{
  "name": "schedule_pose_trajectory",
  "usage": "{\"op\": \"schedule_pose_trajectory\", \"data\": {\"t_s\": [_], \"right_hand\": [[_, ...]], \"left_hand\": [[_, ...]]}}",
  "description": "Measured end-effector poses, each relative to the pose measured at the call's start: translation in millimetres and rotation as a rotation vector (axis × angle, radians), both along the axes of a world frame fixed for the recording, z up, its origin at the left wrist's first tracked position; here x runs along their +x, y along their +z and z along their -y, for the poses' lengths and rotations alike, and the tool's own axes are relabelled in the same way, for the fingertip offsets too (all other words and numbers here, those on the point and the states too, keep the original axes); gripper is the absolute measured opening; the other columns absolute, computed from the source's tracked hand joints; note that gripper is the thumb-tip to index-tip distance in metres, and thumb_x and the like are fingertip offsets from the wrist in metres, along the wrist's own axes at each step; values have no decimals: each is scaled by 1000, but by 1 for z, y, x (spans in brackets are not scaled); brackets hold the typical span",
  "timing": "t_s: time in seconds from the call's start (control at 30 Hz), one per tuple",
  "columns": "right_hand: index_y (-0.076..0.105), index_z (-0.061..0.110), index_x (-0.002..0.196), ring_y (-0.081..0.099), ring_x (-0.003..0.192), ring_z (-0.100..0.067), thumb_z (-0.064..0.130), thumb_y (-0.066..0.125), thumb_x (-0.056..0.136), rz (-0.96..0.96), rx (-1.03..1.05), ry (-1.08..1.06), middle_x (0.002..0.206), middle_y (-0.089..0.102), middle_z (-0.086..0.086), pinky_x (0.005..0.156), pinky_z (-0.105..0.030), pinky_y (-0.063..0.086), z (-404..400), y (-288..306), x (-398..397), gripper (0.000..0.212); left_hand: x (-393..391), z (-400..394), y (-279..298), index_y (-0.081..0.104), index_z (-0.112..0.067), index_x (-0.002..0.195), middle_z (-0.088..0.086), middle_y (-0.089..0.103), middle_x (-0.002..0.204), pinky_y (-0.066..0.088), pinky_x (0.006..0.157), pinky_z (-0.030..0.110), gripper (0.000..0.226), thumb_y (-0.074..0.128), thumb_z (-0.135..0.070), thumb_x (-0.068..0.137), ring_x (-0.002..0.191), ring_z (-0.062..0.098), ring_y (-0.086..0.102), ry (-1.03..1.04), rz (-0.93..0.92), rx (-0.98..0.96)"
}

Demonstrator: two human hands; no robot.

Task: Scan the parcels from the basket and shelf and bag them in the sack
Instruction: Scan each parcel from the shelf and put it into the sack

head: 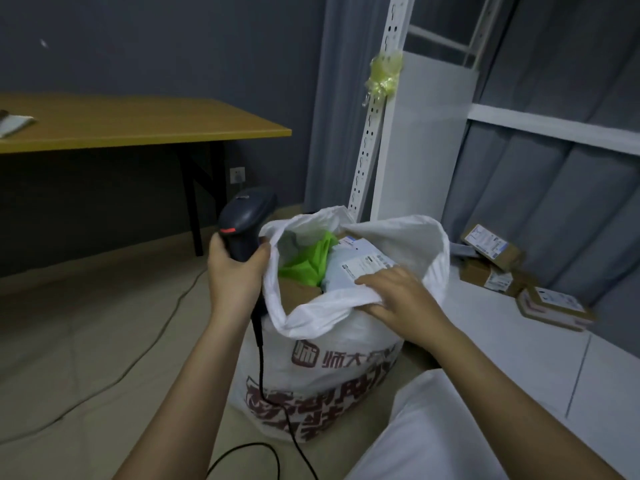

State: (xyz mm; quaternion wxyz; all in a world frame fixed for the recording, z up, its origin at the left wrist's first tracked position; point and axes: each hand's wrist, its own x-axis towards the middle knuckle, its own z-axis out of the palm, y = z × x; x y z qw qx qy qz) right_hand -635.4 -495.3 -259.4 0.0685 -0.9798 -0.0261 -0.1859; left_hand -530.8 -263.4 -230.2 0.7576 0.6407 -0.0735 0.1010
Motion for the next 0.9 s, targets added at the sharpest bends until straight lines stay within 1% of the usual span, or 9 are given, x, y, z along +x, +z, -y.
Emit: {"op": "schedule_pose_trajectory", "data": {"t_s": [0.07, 0.13, 0.2, 0.27, 0.37, 0.43, 0.53, 0.67, 0.9], "right_hand": [[66, 21, 119, 57, 102, -26, 60, 49, 80, -52, -18, -34, 108, 67, 0, 87, -30, 35, 10, -2, -6, 58], [67, 20, 116, 58, 100, -26, 61, 54, 77, -32, -51, -30, 105, 68, 0, 88, -31, 36, 14, -2, -13, 57], [68, 19, 112, 58, 98, -26, 56, 64, 77, 9, -29, -42, 102, 67, 1, 87, -28, 32, 19, 2, -20, 51], [67, 21, 113, 55, 102, -22, 52, 72, 77, 48, 5, -67, 105, 65, 3, 87, -23, 28, 23, 9, -28, 48], [66, 25, 116, 50, 110, -15, 52, 75, 77, 62, 73, -105, 113, 63, 6, 92, -24, 33, 26, 16, -41, 49], [65, 24, 117, 48, 113, -15, 50, 74, 78, 72, 105, -133, 114, 61, 6, 95, -27, 36, 28, 18, -50, 48], [65, 21, 118, 45, 117, -19, 46, 73, 81, 110, 132, -215, 116, 59, 3, 95, -24, 29, 41, 17, -68, 45], [64, 23, 120, 37, 124, -18, 47, 73, 81, 136, 294, -372, 127, 53, 2, 97, -21, 25, 67, 8, -99, 46], [62, 26, 120, 39, 127, -16, 42, 69, 86, 210, 611, -662, 132, 49, 2, 101, -25, 30, 134, -29, -155, 39]], "left_hand": [[-5, -2, -2, 54, -33, 104, -17, 64, 94, 52, 81, 30, 36, 74, -13, 80, 83, -5, 62, 0, 0, 0], [-12, -3, -2, 54, -38, 97, -15, 65, 95, 55, 86, 41, 34, 74, -15, 80, 88, 3, 64, 7, 2, 19], [-22, -3, 0, 54, -37, 97, -12, 66, 96, 55, 85, 49, 32, 73, -17, 80, 90, 8, 65, 4, 22, 51], [-38, -1, 2, 55, -30, 102, -10, 66, 95, 55, 84, 45, 29, 72, -17, 81, 87, 6, 64, -8, 67, 79], [-69, 10, 5, 54, -26, 102, -15, 64, 89, 48, 75, 22, 29, 71, -15, 82, 81, -7, 59, -53, 169, 120], [-87, 23, 6, 53, -29, 101, -22, 63, 87, 43, 68, 13, 32, 72, -14, 80, 80, -9, 58, -123, 210, 154], [-112, 51, 9, 51, -37, 100, -28, 61, 89, 40, 66, 5, 36, 71, -14, 81, 83, -11, 57, -244, 252, 209], [-135, 101, 5, 51, -32, 104, -22, 59, 91, 40, 67, 4, 34, 69, -13, 82, 83, -13, 55, -387, 262, 242], [-165, 210, -26, 49, -26, 107, -20, 56, 89, 42, 67, 12, 32, 68, -16, 84, 80, -9, 54, -635, 193, 360]]}}
